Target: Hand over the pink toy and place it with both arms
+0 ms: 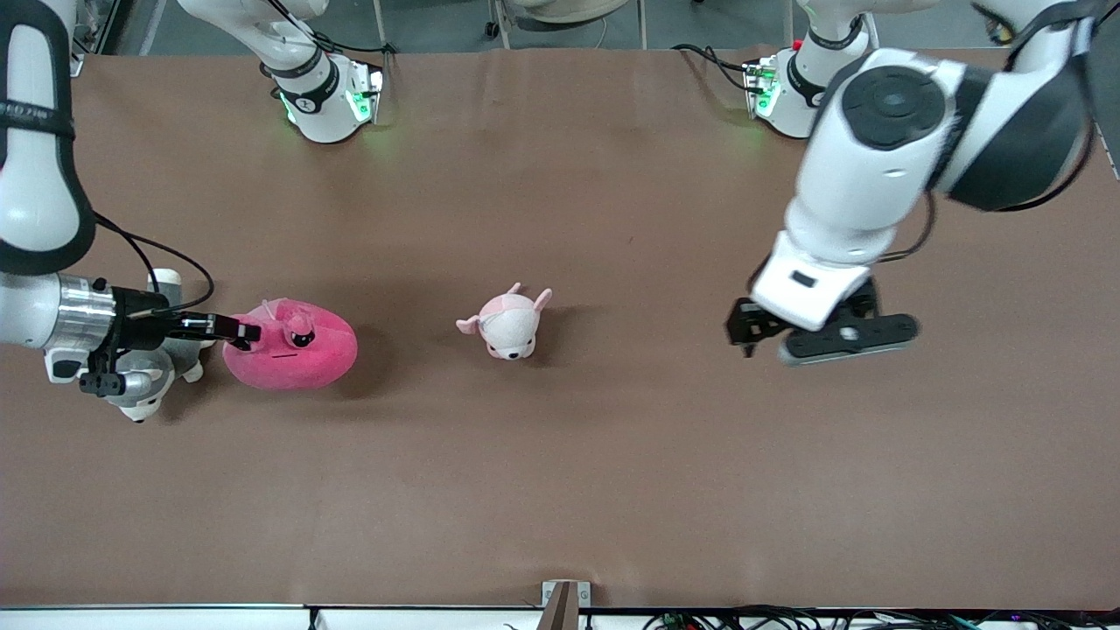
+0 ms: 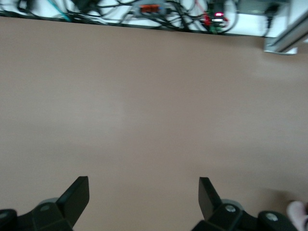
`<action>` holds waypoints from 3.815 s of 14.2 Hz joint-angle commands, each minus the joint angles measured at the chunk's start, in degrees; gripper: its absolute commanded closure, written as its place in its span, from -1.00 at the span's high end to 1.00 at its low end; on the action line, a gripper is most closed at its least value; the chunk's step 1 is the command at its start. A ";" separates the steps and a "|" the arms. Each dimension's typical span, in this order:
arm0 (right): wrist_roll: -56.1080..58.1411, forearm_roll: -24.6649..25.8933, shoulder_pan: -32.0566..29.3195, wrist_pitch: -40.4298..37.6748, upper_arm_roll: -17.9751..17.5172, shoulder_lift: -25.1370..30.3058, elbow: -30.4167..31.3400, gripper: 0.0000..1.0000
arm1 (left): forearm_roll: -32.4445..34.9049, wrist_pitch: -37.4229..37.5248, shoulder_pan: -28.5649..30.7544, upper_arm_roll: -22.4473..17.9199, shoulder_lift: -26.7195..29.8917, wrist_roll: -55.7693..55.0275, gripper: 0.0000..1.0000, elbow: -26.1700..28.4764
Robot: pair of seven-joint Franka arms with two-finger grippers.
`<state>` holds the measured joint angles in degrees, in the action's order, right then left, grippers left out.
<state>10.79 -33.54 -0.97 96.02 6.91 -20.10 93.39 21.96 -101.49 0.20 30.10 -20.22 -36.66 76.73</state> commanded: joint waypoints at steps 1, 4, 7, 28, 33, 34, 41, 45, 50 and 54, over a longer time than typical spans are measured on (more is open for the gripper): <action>4.66 -5.27 -2.53 -4.24 -1.02 -2.74 -0.41 -1.00 | 0.01 4.70 2.07 0.57 3.68 4.30 1.00 0.70; 8.45 -9.17 -4.83 -6.55 -1.02 -5.83 -0.41 -1.00 | -5.68 8.22 6.54 0.57 6.84 9.39 1.00 0.87; 8.99 -9.17 -5.00 -6.29 -1.02 -6.88 -0.49 -1.00 | -14.55 14.01 5.97 -7.64 12.46 21.07 1.00 2.10; 13.74 -6.81 -5.71 -4.09 -0.75 -10.67 -4.60 1.00 | -22.23 15.27 2.34 -20.61 24.70 25.85 1.00 15.29; 2.16 5.57 -5.18 -10.75 -0.84 -2.33 -11.74 1.00 | -22.14 15.27 2.52 -20.52 24.61 24.88 1.00 15.11; 0.65 8.99 -4.75 -11.21 -0.93 -0.49 -12.79 1.00 | -22.14 15.27 2.43 -20.52 24.52 24.79 1.00 15.11; -7.62 32.47 1.59 -11.30 -1.19 11.47 -15.44 1.00 | -22.49 16.75 2.43 -20.52 25.31 24.79 1.00 15.03; -7.80 33.99 0.89 -11.47 -0.84 14.47 -15.26 1.00 | -22.58 17.02 2.43 -20.52 25.93 24.79 1.00 15.03; -7.80 34.25 0.53 -9.45 -0.84 14.03 -15.26 1.00 | -22.40 17.02 2.34 -20.43 25.67 25.94 1.00 14.85; -7.89 33.81 -1.82 -7.70 -2.93 15.00 -13.69 1.00 | -22.05 17.02 2.08 -20.43 25.49 27.07 1.00 14.59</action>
<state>3.93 -0.70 -0.47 86.68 6.41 -6.92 77.16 0.31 -85.39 2.25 9.51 4.85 -11.09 91.78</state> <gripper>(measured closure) 0.000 0.000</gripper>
